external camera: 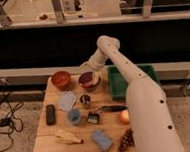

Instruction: Place pepper in purple bowl

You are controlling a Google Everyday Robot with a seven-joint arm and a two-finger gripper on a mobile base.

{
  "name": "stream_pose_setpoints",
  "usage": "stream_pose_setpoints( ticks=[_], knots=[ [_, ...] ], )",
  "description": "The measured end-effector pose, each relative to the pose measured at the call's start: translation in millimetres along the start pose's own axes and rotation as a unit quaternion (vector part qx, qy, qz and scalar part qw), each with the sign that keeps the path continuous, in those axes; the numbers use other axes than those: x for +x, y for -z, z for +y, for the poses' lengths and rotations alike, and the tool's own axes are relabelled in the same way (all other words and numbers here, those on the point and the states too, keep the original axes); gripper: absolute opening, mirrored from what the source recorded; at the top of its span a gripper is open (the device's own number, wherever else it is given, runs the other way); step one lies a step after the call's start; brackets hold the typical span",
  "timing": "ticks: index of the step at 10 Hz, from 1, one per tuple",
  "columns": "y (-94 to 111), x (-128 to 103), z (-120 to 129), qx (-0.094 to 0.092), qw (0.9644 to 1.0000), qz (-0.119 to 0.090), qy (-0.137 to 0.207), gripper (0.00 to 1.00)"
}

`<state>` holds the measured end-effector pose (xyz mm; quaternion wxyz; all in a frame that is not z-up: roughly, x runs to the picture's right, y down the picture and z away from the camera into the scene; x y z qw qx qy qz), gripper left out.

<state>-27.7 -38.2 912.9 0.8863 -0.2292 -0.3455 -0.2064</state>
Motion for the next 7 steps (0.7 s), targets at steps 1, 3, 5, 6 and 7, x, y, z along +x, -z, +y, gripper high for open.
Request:
stream_pose_setpoints(
  ticks=[1,3,5,6,7],
  knots=[
    [0,0,0,0.000,1.0000,0.000,0.000,0.80],
    [0,0,0,0.000,1.0000,0.000,0.000,0.80],
    [1,0,-1,0.002,1.0000,0.002,0.001,0.80],
    [7,0,-2,0.010,0.9999,0.009,0.002,0.80],
    [19,3,-2,0.017,0.9997,0.015,0.000,0.80]
  ],
)
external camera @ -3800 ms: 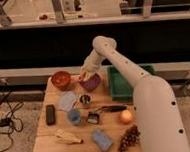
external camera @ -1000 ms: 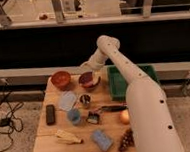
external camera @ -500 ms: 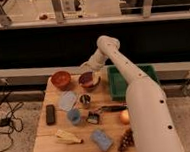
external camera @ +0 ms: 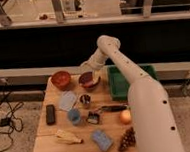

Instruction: Place pepper in purple bowl

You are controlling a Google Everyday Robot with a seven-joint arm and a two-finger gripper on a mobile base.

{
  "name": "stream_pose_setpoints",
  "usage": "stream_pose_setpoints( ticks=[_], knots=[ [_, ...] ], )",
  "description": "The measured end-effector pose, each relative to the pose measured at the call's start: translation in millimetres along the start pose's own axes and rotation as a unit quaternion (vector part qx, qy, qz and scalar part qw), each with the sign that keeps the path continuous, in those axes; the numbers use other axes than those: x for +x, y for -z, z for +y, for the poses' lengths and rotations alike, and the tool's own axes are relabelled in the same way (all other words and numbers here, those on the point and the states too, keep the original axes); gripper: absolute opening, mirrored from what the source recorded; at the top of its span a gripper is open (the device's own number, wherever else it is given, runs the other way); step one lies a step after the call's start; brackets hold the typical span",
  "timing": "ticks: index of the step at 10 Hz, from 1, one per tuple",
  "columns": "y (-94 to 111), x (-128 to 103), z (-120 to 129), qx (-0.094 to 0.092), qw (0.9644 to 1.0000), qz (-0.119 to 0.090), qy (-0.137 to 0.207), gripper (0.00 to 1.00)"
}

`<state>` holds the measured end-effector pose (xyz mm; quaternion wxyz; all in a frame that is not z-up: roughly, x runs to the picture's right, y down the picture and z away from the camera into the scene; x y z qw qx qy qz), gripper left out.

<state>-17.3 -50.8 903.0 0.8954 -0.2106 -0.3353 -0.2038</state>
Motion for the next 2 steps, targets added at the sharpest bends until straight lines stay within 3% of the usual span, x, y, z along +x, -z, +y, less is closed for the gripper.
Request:
stream_pose_setpoints(
  ticks=[2],
  knots=[
    [6.8,-1.0,-2.3,0.006,1.0000,0.005,0.001,0.80]
  ],
)
